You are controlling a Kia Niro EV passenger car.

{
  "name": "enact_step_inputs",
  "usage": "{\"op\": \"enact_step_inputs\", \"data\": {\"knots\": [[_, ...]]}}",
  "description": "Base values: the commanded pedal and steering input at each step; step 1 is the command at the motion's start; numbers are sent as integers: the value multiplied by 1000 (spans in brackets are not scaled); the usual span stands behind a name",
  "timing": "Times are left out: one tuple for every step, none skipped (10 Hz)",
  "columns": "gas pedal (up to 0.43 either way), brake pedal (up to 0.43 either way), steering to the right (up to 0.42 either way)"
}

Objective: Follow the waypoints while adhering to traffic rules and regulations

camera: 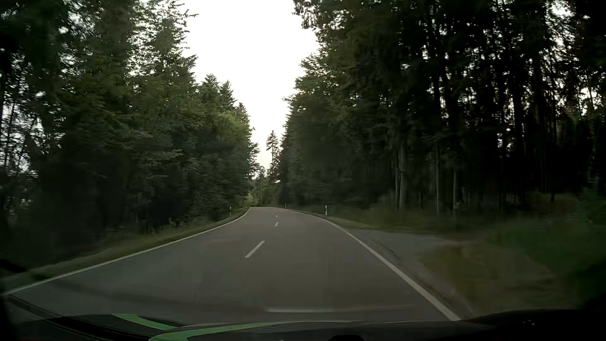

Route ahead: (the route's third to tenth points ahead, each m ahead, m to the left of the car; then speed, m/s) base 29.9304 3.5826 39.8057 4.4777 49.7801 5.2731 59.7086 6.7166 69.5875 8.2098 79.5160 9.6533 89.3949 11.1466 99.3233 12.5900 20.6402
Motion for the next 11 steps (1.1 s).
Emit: {"op": "enact_step_inputs", "data": {"knots": [[130,0,-20],[130,0,-22],[130,0,-23],[130,0,-23],[130,0,-23],[130,0,-23],[130,0,-22],[130,0,-22],[130,0,-21],[130,0,-21],[130,0,-20]]}}
